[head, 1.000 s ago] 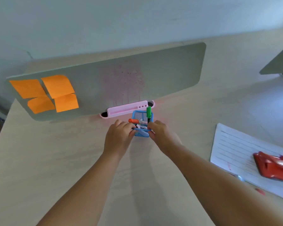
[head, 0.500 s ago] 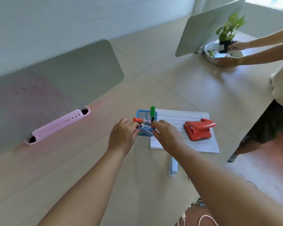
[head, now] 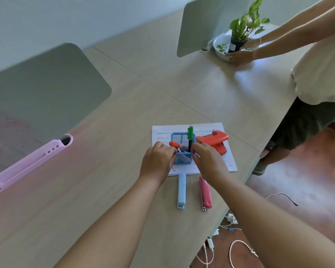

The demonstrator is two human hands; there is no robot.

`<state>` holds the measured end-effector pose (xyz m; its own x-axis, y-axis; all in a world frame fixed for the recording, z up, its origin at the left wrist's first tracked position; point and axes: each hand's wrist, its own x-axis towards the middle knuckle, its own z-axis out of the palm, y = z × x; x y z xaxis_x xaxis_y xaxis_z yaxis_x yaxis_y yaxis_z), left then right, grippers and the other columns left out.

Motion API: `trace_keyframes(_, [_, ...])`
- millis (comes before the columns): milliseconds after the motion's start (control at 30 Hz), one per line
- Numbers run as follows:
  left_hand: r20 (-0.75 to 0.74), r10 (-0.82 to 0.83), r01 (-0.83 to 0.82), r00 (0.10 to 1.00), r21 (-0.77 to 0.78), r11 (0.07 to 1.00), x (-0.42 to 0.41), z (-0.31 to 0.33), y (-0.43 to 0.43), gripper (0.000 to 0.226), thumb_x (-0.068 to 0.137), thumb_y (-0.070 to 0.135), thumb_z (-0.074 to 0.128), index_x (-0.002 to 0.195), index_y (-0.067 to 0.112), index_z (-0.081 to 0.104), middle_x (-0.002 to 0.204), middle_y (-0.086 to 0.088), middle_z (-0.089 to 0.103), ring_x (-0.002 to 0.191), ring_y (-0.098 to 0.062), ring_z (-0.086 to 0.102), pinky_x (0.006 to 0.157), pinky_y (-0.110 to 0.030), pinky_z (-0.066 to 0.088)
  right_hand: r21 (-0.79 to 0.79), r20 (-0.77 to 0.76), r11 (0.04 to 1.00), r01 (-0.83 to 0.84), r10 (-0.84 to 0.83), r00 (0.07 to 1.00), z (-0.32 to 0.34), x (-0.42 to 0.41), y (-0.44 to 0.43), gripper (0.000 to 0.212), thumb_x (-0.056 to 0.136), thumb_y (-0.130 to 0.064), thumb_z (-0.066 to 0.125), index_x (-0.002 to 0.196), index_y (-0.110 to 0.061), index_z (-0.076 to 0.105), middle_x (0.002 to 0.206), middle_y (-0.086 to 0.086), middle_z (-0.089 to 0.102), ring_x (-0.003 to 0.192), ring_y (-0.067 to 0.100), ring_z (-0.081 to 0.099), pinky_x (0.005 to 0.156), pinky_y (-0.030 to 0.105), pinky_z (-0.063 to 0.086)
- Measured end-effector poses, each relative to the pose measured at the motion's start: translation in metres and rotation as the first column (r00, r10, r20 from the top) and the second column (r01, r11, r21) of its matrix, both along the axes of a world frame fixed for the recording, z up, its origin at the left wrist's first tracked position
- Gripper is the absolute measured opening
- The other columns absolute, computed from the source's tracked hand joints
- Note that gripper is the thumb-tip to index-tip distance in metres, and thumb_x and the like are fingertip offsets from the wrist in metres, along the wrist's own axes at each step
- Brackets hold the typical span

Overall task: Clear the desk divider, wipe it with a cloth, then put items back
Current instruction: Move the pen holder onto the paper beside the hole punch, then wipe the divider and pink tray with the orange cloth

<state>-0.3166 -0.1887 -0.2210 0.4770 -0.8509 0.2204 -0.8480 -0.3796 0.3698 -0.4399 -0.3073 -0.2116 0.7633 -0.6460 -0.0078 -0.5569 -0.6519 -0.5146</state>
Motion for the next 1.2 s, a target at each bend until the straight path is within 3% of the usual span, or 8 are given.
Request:
trace_keyframes(100, [-0.03, 0.022, -0.021, 0.999, 0.016, 1.0, -0.005, -0.006, 0.0, 0.014, 0.091, 0.02, 0.064, 0.1, 0.013, 0.071, 0.091, -0.005, 0.07, 0.094, -0.029, 0.057, 0.074, -0.042, 0.049, 0.009, 0.013, 1.0, 0.007, -0.007, 1.0, -0.009, -0.002, -0.002, 0.003, 0.094, -0.011, 0.058, 0.097, -0.012, 0.058, 0.096, 0.007, 0.062, 0.073, 0.022, 0.054, 0.058, 0.026, 0.039])
trace_keyframes(200, [-0.03, 0.02, -0.019, 0.999, 0.04, 0.999, -0.007, -0.005, 0.005, 0.022, 0.087, 0.024, 0.067, 0.107, 0.015, 0.069, 0.096, -0.003, 0.071, 0.096, -0.028, 0.058, 0.074, -0.04, 0.05, 0.003, -0.018, 1.0, 0.021, -0.021, 1.0, -0.01, -0.002, 0.001, 0.012, 0.093, -0.014, 0.06, 0.104, -0.013, 0.056, 0.107, 0.006, 0.06, 0.084, 0.024, 0.057, 0.064, 0.033, 0.05])
trace_keyframes(333, [-0.002, 0.049, -0.049, 0.999, 0.067, 0.997, -0.001, 0.001, 0.022, 0.034, 0.085, 0.033, 0.066, 0.116, 0.018, 0.065, 0.1, -0.001, 0.068, 0.097, -0.026, 0.057, 0.075, -0.039, 0.05, -0.19, -0.03, 0.982, 0.016, -0.022, 0.999, 0.0, -0.003, 0.011, 0.037, 0.083, -0.028, 0.072, 0.114, -0.013, 0.059, 0.116, 0.01, 0.05, 0.103, 0.03, 0.048, 0.078, 0.039, 0.048])
trace_keyframes(500, [0.052, 0.155, -0.158, 0.987, 0.064, 0.985, 0.02, 0.008, 0.055, 0.041, 0.083, 0.038, 0.068, 0.118, 0.018, 0.063, 0.103, -0.001, 0.066, 0.096, -0.026, 0.057, 0.076, -0.037, 0.047, -0.396, -0.023, 0.91, -0.126, 0.127, 0.992, 0.016, 0.017, 0.026, 0.032, 0.076, -0.026, 0.074, 0.106, -0.017, 0.064, 0.109, 0.007, 0.057, 0.102, 0.031, 0.053, 0.085, 0.042, 0.044])
trace_keyframes(600, [0.071, 0.233, -0.237, 0.97, 0.062, 0.969, 0.035, 0.009, 0.083, 0.044, 0.081, 0.039, 0.068, 0.118, 0.016, 0.062, 0.104, -0.002, 0.065, 0.094, -0.027, 0.057, 0.077, -0.037, 0.047, -0.421, -0.011, 0.883, -0.205, 0.221, 0.975, 0.021, 0.04, 0.042, 0.031, 0.076, -0.026, 0.075, 0.103, -0.015, 0.065, 0.106, 0.004, 0.059, 0.101, 0.029, 0.055, 0.086, 0.04, 0.042])
trace_keyframes(733, [0.069, 0.341, -0.345, 0.938, 0.075, 0.936, 0.052, 0.007, 0.131, 0.046, 0.083, 0.04, 0.064, 0.123, 0.015, 0.06, 0.12, -0.004, 0.063, 0.104, -0.028, 0.057, 0.086, -0.039, 0.049, -0.432, 0.014, 0.844, -0.318, 0.359, 0.933, 0.02, 0.072, 0.074, 0.034, 0.071, -0.023, 0.079, 0.101, -0.014, 0.067, 0.104, 0.006, 0.062, 0.102, 0.031, 0.059, 0.085, 0.04, 0.047])
trace_keyframes(1033, [0.078, 0.622, -0.627, 0.779, 0.129, 0.769, 0.062, -0.004, 0.269, 0.05, 0.086, 0.043, 0.055, 0.129, 0.019, 0.057, 0.136, -0.004, 0.057, 0.121, -0.023, 0.052, 0.099, -0.038, 0.045, -0.336, -0.047, 0.725, -0.601, 0.624, 0.78, 0.007, 0.133, 0.17, 0.043, 0.08, -0.03, 0.07, 0.121, -0.021, 0.061, 0.129, 0.007, 0.058, 0.126, 0.031, 0.048, 0.103, 0.043, 0.041])
trace_keyframes(1200, [0.079, 0.773, -0.773, 0.629, 0.175, 0.61, 0.033, -0.011, 0.362, 0.051, 0.082, 0.042, 0.061, 0.127, 0.017, 0.058, 0.136, -0.007, 0.057, 0.122, -0.027, 0.053, 0.097, -0.04, 0.046, -0.296, -0.063, 0.609, -0.736, 0.756, 0.652, 0.001, 0.152, 0.243, 0.046, 0.082, -0.032, 0.067, 0.126, -0.025, 0.058, 0.134, 0.005, 0.055, 0.13, 0.03, 0.043, 0.107, 0.043, 0.037])
